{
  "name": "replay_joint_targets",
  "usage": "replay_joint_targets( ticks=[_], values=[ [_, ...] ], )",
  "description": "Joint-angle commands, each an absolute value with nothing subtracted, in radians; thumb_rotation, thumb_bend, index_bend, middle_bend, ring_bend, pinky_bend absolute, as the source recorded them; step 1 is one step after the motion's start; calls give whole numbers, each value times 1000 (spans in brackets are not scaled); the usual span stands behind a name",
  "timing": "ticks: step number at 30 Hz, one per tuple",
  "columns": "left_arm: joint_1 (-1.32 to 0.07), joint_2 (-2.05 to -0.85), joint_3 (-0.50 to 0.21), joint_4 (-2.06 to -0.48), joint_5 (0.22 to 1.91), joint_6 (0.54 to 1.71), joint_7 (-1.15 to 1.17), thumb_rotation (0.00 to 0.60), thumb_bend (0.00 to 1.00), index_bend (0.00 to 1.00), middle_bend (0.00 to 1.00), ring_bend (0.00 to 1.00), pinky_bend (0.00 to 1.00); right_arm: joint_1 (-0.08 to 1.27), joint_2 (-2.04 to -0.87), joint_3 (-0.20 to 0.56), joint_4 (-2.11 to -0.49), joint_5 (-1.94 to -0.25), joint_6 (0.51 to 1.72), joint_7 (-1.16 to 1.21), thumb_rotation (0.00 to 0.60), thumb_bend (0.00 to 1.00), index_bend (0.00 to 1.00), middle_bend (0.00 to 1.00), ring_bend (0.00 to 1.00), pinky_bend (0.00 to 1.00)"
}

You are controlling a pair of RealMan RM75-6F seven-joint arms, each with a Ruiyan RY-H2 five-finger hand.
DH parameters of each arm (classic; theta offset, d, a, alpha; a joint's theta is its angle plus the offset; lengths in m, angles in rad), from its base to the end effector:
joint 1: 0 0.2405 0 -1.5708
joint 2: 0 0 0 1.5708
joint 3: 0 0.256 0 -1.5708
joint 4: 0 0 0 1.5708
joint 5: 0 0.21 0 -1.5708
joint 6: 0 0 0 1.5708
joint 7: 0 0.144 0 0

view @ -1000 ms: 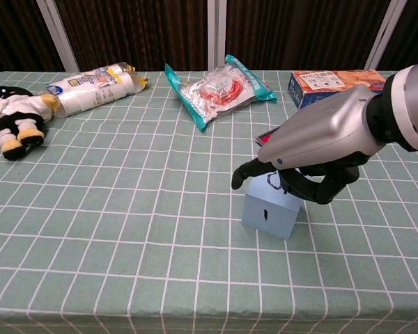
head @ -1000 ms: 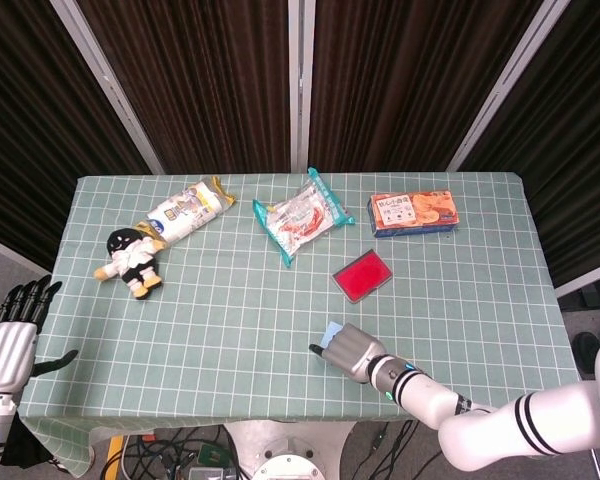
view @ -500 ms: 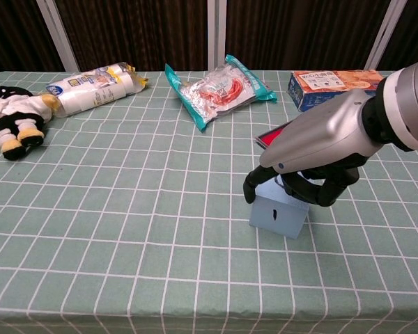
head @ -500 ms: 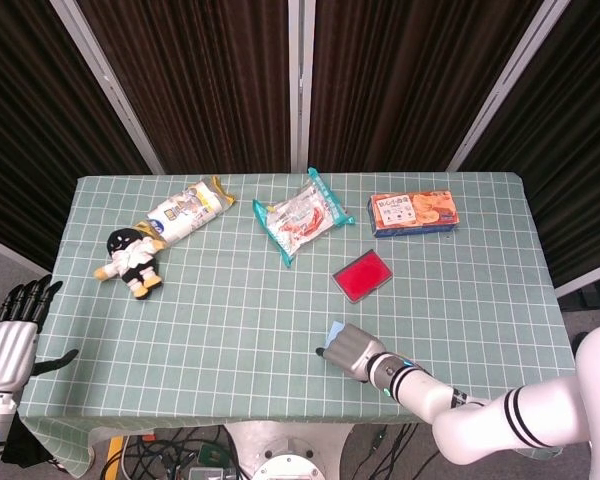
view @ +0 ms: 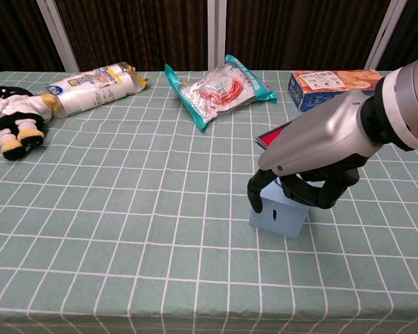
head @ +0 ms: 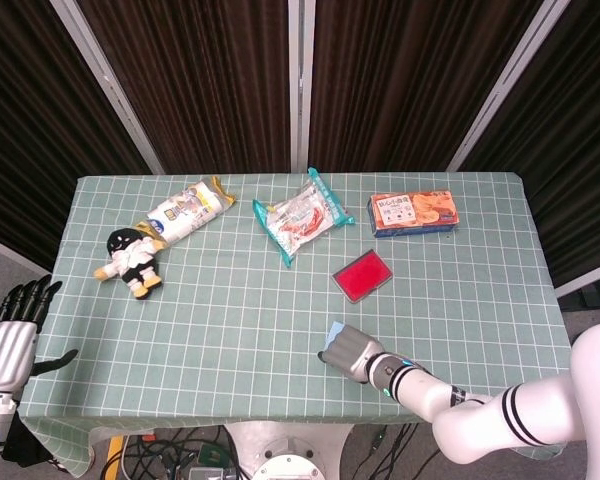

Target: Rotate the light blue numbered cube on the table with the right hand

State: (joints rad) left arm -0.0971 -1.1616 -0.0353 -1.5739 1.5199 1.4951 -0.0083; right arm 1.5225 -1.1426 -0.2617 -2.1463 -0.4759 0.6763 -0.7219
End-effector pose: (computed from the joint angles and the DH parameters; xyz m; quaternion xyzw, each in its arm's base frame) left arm -0.3106 0.1821 0.1471 -0.6003 -0.3851 -0.3987 0.5766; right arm -0.0541 -0.2625 0.0162 0.9425 -0.2389 0.0611 0.2254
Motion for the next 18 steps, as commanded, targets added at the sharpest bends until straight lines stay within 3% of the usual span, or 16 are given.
replay_joint_targets(
  ticks=[1,10,18],
  values=[
    [-97,-1162,-35,-1573,1519,1495,-9,600,2,54,0,0,0,1535,-1146,-272,-2144,-462,694,-723,600,1000,238,1000,900,822],
    [-97,-1162,-35,-1574,1518,1494,-6,600,2,54,0,0,0,1575,-1183,-286,-2107,-399,715,-713,600,1000,236,1000,900,822],
    [-94,-1160,-34,-1570,1514,1493,-12,600,2,54,0,0,0,1601,-1208,-276,-2053,-351,695,-679,600,1000,143,1000,900,822]
  ],
)
